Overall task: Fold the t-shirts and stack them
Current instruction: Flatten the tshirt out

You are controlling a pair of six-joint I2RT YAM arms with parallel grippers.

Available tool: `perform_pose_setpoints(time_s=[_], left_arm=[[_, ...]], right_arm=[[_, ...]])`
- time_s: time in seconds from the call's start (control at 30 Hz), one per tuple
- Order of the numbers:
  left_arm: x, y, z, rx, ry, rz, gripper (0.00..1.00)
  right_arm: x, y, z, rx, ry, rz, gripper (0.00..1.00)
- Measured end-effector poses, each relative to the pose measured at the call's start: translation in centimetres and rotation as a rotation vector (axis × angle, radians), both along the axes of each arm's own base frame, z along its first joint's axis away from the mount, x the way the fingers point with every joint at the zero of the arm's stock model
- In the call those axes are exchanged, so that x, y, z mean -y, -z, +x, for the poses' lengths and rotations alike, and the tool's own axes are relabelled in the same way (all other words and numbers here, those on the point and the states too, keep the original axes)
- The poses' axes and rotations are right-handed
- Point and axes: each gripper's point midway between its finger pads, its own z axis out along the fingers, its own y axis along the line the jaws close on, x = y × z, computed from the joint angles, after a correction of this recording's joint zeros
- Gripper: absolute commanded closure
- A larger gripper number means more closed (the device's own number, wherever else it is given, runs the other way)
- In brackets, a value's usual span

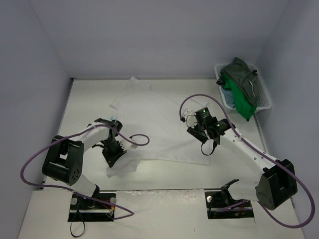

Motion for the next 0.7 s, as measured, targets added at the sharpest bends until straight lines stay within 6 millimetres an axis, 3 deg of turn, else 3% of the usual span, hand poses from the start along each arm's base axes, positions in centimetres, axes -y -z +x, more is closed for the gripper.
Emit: perform_pose_setpoints(time_s=[0.2, 0.27, 0.3, 0.37, 0.4, 0.47, 0.7], left_arm=[[-1.1, -0.5, -0.2, -0.040, -0.018, 0.070, 0.96], [-0.9, -0.8, 0.3, -0.030, -0.023, 0.068, 0.77], [-0.8, -1.0, 0.6, -0.024, -0.030, 0.066, 0.59], [-0.3, -1.6, 1.5, -0.001, -0.040, 0.053, 0.55], [-0.1, -2.0, 1.9, 0.013, -0.047, 0.044, 0.40], [0.4, -2.8, 3.0, 0.052, -0.055, 0.023, 0.31], [2.1, -7.0, 5.6, 0.215, -0.081, -0.075, 0.28]], right_arm=[[-0.5, 0.0, -0.2, 0.000, -0.013, 0.002, 0.53], [-0.6, 0.0, -0.2, -0.001, -0.020, 0.002, 0.53], [-0.7, 0.1, -0.3, -0.001, -0.023, 0.001, 0.53], [-1.1, 0.1, -0.5, -0.002, -0.037, 0.000, 0.53], [-1.4, 0.1, -0.6, -0.003, -0.050, -0.001, 0.53], [-2.2, 0.2, -1.0, -0.004, -0.079, -0.005, 0.52], [-5.5, 1.3, -3.3, -0.026, -0.210, -0.038, 0.52]])
